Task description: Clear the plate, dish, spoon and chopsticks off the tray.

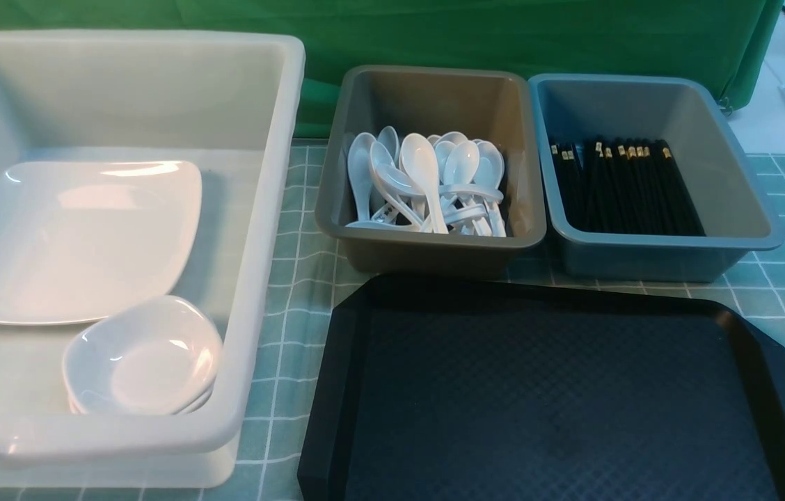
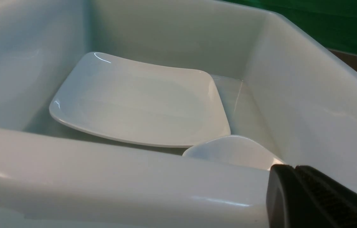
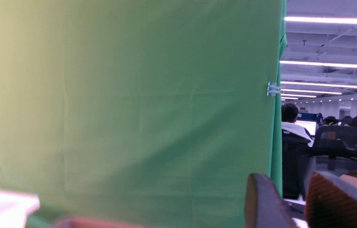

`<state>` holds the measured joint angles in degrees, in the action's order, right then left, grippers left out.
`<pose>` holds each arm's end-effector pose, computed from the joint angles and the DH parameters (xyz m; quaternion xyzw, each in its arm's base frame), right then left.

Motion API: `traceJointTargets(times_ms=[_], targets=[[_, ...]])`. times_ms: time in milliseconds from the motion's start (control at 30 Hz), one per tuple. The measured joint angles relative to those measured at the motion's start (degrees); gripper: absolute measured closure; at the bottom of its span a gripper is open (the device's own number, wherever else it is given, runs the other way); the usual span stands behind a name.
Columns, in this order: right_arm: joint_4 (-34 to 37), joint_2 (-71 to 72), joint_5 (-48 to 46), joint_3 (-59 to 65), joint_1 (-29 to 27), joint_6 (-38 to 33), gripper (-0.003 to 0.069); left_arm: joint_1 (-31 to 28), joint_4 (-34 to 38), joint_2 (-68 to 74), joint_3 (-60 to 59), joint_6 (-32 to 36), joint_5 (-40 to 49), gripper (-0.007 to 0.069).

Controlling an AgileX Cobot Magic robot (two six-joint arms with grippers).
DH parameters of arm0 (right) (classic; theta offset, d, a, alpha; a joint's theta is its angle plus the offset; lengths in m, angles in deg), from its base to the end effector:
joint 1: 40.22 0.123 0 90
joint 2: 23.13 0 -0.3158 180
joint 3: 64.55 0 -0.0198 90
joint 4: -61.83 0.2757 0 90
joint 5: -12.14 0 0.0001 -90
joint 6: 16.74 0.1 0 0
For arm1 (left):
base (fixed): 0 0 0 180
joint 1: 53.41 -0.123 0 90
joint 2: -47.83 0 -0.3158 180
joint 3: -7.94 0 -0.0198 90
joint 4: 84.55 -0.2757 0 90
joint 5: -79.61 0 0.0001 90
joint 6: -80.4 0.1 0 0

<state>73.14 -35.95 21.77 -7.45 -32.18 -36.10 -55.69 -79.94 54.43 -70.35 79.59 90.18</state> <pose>0.0314 0.0011 0.3555 -0.0571 0.5005 -0.0095 0.8638 0.0587 0.0009 0.1940 -0.0442 0.7385 -0.0234 0.6724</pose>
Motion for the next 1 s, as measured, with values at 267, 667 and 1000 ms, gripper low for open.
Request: traceJointTargets(times_ms=[267, 667, 1000], targets=[[-11.3, -0.3, -9.6, 8.1, -0.1, 1.7, 0.0414, 0.0, 0.0, 0.0, 0.0, 0.0, 0.0, 0.0608], [-15.4, 5.7, -21.6, 21.4, -7.7, 11.2, 0.0414, 0.0, 0.0, 0.0, 0.0, 0.0, 0.1, 0.0607], [-15.6, 5.7, -22.1, 21.4, -7.9, 12.4, 0.0414, 0.0, 0.0, 0.0, 0.0, 0.0, 0.0, 0.0607]])
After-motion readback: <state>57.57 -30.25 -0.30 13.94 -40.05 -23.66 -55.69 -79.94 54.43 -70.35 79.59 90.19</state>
